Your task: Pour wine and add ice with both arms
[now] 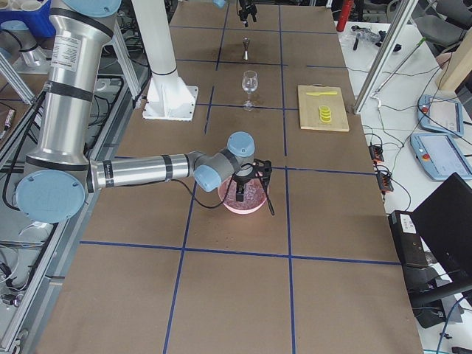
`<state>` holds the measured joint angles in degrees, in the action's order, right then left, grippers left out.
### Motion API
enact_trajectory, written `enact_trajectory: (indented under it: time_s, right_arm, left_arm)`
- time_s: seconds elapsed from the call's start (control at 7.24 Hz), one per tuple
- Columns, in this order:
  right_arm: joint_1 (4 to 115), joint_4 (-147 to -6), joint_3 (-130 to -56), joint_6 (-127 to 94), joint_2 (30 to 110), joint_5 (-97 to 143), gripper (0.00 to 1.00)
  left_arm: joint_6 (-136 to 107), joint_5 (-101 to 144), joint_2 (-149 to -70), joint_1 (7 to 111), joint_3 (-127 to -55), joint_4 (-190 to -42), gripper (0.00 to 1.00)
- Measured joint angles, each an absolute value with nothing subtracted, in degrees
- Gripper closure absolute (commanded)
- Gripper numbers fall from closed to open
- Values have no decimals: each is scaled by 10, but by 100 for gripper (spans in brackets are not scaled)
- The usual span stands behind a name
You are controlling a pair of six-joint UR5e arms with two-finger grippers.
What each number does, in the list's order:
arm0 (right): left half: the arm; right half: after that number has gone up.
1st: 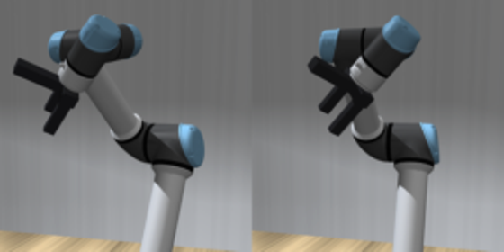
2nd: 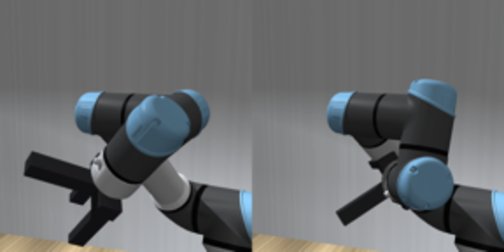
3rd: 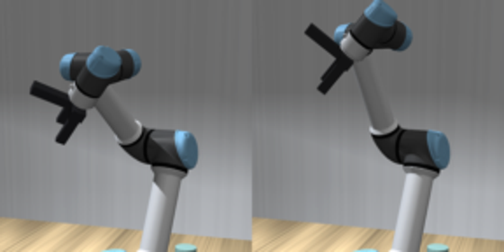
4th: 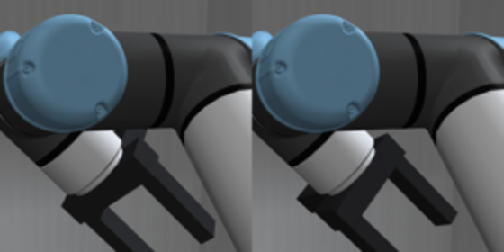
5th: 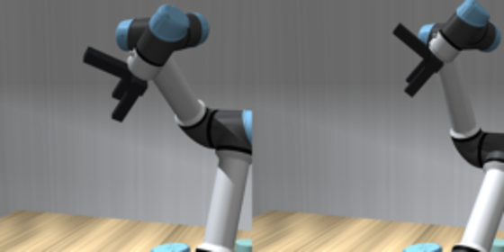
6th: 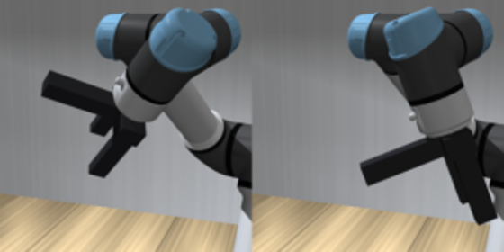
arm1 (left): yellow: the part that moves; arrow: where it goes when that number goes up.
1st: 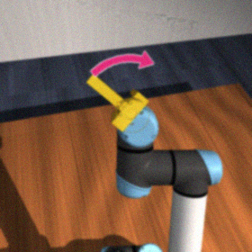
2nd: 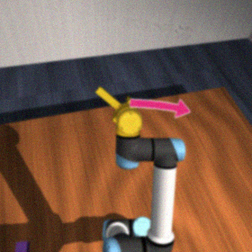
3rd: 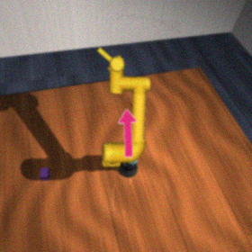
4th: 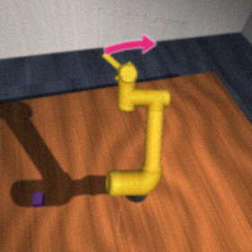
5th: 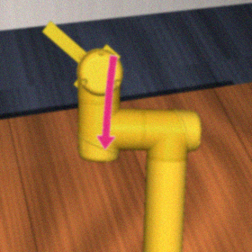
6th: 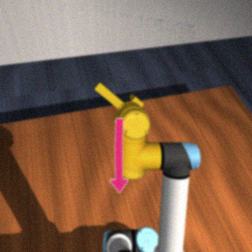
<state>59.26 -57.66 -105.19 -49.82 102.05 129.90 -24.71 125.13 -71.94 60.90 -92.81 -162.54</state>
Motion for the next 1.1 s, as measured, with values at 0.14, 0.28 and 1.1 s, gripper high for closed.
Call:
enact_trajectory:
  time_s: [0.14, 0.28, 1.1]
  right_arm:
    - [585, -567, -1046, -504, 1021, 1290, 5]
    - [577, -563, -1037, -506, 1020, 1288, 12]
    - [567, -560, -1038, -512, 1015, 1291, 100]
  left_arm:
    - [-248, 1266, -726, 621, -932, -1609, 1]
    - [-248, 1271, -728, 626, -934, -1604, 1]
    - [-243, 1282, -707, 643, -946, -1596, 1]
